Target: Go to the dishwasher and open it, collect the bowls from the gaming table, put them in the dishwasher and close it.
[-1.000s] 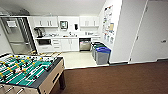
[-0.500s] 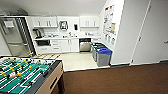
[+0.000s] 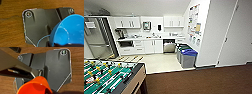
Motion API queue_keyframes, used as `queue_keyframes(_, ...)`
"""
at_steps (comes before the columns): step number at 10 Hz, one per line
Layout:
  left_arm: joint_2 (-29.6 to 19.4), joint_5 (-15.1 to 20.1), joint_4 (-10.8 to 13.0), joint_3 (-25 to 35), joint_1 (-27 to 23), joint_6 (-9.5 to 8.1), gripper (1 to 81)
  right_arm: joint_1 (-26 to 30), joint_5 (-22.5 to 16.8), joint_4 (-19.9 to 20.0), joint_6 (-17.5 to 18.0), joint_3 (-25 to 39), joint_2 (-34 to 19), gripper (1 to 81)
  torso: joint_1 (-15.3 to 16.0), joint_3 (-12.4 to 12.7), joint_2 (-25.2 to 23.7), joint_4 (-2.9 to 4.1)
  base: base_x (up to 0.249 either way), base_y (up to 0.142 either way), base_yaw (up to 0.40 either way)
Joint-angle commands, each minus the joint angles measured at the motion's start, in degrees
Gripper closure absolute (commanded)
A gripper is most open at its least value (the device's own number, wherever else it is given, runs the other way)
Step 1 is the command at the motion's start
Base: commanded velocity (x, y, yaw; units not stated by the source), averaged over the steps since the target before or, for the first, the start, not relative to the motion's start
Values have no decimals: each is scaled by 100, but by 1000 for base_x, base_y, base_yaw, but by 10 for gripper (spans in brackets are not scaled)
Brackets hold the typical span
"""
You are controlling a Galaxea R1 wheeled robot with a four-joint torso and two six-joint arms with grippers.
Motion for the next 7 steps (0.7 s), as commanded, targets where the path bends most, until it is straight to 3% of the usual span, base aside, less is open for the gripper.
queue_keyframes(1, -19, 153, -21, -31, -217, 8, 811, 139, -271, -83, -28, -3, -59, 811, 2, 0, 0, 0, 216, 0, 0)
queue_keyframes(7, -19, 153, -29, -40, -218, 8, 811, 157, -279, -92, -46, -12, -24, 811, -7, 0, -2, 0, 216, 0, 0)
